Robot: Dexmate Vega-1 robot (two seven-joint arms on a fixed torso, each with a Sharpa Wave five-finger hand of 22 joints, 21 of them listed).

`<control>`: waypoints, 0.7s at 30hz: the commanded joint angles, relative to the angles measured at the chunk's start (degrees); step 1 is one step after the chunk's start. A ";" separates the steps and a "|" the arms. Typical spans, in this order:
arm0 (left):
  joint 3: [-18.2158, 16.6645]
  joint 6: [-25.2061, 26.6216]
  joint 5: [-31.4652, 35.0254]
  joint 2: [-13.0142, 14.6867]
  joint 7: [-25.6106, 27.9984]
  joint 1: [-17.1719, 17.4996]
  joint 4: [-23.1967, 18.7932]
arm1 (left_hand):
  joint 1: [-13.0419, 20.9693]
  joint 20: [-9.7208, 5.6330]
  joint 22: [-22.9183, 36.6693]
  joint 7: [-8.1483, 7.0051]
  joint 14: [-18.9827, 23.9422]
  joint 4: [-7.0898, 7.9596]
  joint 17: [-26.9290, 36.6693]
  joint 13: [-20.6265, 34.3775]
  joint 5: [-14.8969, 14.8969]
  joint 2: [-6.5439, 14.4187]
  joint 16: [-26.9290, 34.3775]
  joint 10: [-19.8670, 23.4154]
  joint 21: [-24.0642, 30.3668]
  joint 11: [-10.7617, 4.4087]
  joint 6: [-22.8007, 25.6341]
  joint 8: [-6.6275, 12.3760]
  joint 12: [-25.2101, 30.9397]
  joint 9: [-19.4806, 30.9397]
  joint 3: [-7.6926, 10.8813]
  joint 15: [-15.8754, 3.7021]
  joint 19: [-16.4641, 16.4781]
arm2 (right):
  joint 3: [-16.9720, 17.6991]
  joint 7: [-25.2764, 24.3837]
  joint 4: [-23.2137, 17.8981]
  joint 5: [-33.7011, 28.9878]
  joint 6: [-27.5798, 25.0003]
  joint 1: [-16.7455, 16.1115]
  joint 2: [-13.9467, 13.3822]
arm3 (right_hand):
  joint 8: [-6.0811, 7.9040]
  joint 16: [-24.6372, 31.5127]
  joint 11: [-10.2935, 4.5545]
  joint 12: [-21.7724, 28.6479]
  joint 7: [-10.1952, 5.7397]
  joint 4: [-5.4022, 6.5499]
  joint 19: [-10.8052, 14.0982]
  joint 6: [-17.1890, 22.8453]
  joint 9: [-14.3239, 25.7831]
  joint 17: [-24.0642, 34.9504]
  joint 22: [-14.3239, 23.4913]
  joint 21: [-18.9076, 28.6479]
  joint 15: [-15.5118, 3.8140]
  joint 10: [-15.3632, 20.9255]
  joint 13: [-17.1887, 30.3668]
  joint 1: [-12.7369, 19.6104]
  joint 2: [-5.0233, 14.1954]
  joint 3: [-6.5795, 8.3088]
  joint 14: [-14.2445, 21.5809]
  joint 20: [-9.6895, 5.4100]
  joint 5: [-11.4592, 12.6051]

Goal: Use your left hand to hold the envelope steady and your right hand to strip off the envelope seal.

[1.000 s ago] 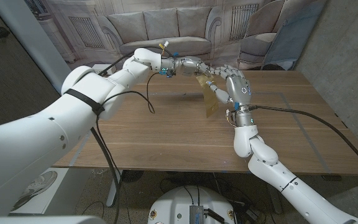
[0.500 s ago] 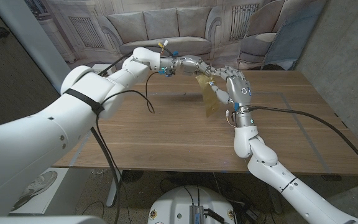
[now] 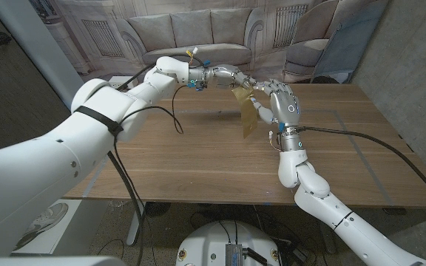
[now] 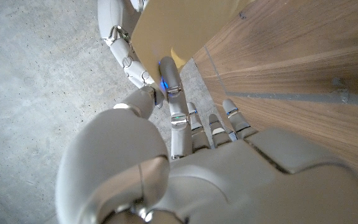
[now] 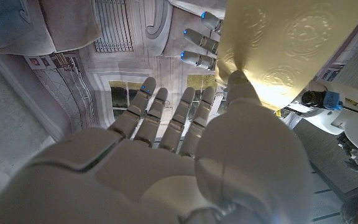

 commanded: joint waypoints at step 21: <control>-0.34 1.61 -0.27 -1.14 1.04 0.02 0.11 | -0.89 0.28 0.03 -0.59 0.48 0.35 0.57 0.43 1.71 -0.54 -0.28 0.23 0.85 0.19 -0.56 0.84 0.65 0.55 1.08 0.38 -0.01 | -1.24 -3.09 2.31 -1.79 -2.06 1.45 0.46 | -0.44 0.11 -0.25 -0.01 -0.13 0.94 0.40 -1.84 0.34 0.91 0.09 0.82 -8.59 0.13 0.88 0.57 -1.02 1.18 1.98 -0.27 -0.54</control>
